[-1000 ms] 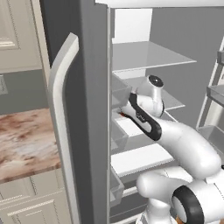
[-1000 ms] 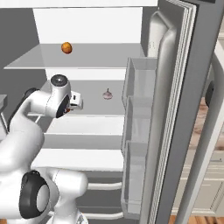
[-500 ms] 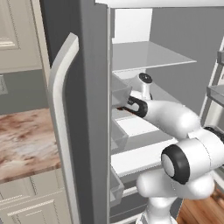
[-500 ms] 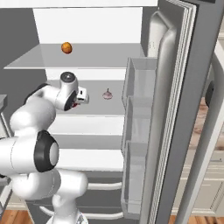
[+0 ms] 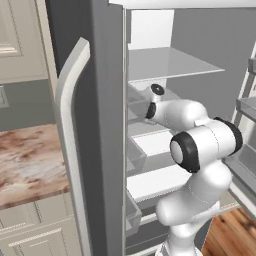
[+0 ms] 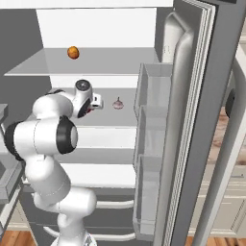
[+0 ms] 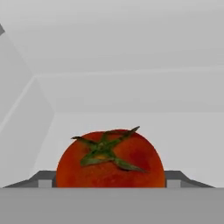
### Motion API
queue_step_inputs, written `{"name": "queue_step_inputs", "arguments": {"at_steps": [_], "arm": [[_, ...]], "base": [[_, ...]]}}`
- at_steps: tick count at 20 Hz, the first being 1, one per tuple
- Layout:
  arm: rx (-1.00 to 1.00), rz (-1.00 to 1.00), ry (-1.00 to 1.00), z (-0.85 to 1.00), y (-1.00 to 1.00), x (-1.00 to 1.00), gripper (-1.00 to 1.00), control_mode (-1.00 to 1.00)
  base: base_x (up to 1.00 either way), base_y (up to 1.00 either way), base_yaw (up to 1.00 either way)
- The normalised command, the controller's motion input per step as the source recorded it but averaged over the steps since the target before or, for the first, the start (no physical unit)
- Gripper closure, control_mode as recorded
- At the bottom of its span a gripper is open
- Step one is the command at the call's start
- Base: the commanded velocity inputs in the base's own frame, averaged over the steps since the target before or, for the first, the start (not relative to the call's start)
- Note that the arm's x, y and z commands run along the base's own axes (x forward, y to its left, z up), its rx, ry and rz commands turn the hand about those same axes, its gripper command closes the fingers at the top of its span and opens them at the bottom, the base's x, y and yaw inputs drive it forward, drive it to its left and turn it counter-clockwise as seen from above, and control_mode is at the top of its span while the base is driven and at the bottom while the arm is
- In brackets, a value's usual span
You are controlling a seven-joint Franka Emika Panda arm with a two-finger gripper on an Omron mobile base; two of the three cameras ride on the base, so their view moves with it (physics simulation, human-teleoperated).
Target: Place the tomato in the correct fridge rack based on whether it is a fruit or vegetable. Finally, close the fridge door.
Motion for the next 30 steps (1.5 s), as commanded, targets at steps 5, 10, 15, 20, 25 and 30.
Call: {"name": "queue_step_inputs", "arguments": {"at_steps": [5, 10, 15, 20, 25, 30], "arm": [[-0.07, -0.05, -0.05, -0.30, 0.00, 0.70, -1.00, -1.00], [0.00, -0.08, -0.04, -0.02, -0.01, -0.12, -1.00, -1.00], [0.00, -0.01, -0.17, 0.06, -0.27, -0.95, -1.00, -1.00], [0.03, -0.02, -0.29, 0.53, -0.18, -0.70, -1.00, -1.00], [0.04, -0.10, -0.05, 0.85, -0.19, -0.93, -1.00, -1.00], [0.10, -0.12, 0.09, 0.75, -0.30, -1.00, -1.00, -1.00]], "base": [[0.00, 0.00, 0.00], [0.00, 0.00, 0.00], [0.00, 0.00, 0.00], [0.00, 0.00, 0.00], [0.00, 0.00, 0.00], [0.00, 0.00, 0.00]]}}
